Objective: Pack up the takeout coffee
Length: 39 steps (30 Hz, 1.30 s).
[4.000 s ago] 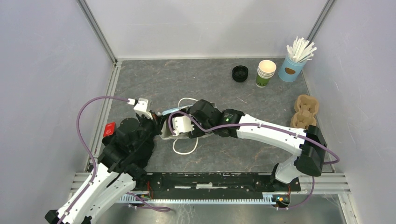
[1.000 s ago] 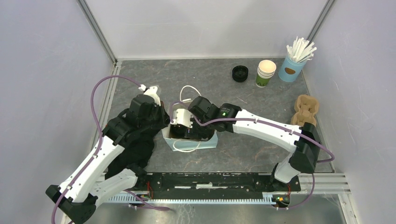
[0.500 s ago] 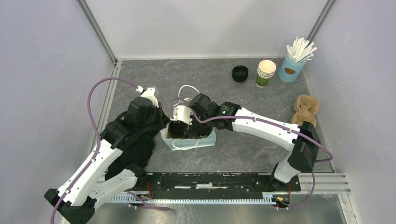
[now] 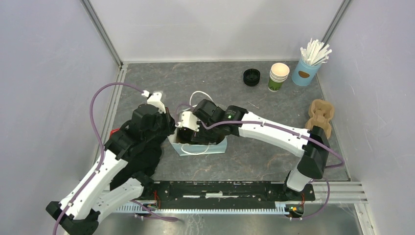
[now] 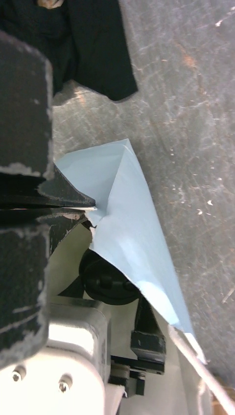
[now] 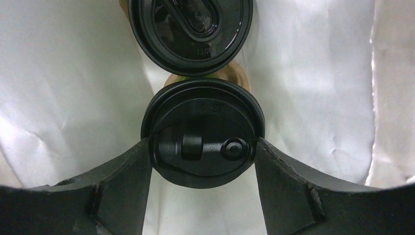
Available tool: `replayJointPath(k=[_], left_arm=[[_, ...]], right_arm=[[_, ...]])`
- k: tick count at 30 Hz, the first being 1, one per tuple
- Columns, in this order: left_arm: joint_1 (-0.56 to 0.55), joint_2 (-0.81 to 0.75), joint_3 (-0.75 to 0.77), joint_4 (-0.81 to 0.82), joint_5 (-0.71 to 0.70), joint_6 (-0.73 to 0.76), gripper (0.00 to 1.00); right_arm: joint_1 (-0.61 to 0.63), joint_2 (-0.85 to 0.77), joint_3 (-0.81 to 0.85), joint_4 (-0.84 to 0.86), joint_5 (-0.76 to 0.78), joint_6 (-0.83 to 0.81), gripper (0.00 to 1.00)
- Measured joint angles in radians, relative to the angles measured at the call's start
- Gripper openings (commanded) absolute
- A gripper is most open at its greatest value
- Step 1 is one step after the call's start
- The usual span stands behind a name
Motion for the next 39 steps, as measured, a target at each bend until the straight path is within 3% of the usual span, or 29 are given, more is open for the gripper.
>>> replayJointPath(k=[6, 15, 23, 33, 39], left_arm=[[0.000, -0.083, -0.101, 0.170, -0.043, 0.068, 0.02], [0.000, -0.050, -0.144, 0.426, -0.084, 0.186, 0.02], [-0.001, -0.057, -0.227, 0.517, -0.101, 0.214, 0.02], [-0.001, -0.229, -0.405, 0.602, -0.086, 0.238, 0.02], [-0.001, -0.248, -0.419, 0.612, -0.068, 0.238, 0.02]], right_arm=[[0.040, -0.004, 0.009, -0.017, 0.106, 0.028, 0.05], [0.047, 0.018, 0.156, -0.071, 0.216, 0.045, 0.05], [0.060, 0.026, 0.133, -0.080, 0.258, 0.077, 0.05], [0.062, 0.020, 0.096, -0.058, 0.282, 0.080, 0.04], [0.064, -0.060, -0.018, 0.008, 0.269, 0.070, 0.02]])
